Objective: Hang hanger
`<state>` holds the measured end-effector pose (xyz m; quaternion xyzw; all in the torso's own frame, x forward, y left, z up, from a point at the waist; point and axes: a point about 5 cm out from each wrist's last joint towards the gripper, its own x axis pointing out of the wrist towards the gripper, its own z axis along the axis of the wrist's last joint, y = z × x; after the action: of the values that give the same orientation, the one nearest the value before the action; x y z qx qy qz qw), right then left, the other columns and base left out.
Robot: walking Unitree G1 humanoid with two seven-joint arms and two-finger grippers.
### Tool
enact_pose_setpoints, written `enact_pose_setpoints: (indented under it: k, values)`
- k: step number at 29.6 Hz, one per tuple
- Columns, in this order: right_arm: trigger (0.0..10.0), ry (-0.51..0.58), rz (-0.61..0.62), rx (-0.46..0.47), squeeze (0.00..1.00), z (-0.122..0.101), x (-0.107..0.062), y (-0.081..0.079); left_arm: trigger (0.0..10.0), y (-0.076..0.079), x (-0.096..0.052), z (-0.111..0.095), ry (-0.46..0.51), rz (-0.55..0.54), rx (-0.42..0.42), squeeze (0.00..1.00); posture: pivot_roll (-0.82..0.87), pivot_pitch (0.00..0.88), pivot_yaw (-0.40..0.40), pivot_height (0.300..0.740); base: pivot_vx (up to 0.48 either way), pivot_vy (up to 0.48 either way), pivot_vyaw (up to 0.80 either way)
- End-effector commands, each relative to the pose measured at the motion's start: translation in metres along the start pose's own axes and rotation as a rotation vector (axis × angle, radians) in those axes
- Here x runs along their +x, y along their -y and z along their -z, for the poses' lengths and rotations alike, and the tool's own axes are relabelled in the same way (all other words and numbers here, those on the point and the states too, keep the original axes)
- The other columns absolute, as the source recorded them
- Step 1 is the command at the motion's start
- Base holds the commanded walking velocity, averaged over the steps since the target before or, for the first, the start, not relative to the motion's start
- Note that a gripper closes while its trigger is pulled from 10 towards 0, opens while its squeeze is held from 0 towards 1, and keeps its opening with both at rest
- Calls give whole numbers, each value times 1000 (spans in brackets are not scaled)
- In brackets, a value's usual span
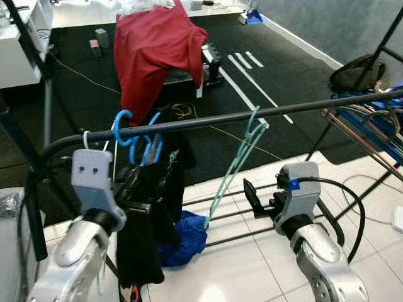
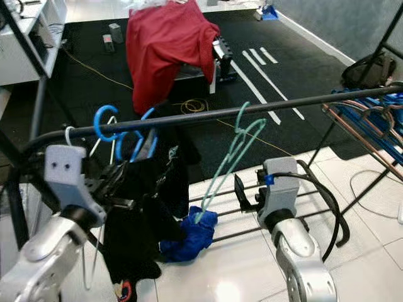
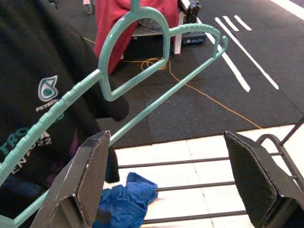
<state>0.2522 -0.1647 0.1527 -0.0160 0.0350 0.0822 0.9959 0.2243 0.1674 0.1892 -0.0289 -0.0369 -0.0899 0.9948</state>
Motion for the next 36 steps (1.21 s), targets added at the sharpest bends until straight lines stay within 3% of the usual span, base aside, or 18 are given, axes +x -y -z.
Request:
enact_pose_setpoints:
  k: [1, 8, 15, 27, 31, 36]
  values:
    - [10000, -12, -3, 20, 0, 2, -1, 0, 10000, 2, -5, -2, -7, 13, 29, 0, -101, 131, -35, 740, -341, 0, 0]
    - [10000, -16, -7, 24, 0, 4, 0, 1, 10000, 10, -9, 2, -30, 38, 22, 0, -103, 120, -40, 740, -455, 0, 0]
    - [10000, -16, -11, 21, 0, 4, 1, 1, 10000, 19, -10, 9, -73, 136, 57, 0, -104, 112, -41, 740, -472, 0, 0]
    - [10000, -13, -12, 20, 0, 2, 2, 1, 10000, -4, 0, -12, -14, 131, 62, 0, -104, 117, -41, 740, -476, 0, 0]
    - [10000, -4, -11, 26, 0, -1, 7, 4, 10000, -17, 6, -18, 14, 75, 67, 0, -103, 116, -39, 740, -476, 0, 0]
    - [10000, 16, -16, 17, 0, -6, 14, 8, 10000, -22, 9, -18, 17, 66, 67, 0, -101, 112, -35, 740, -476, 0, 0]
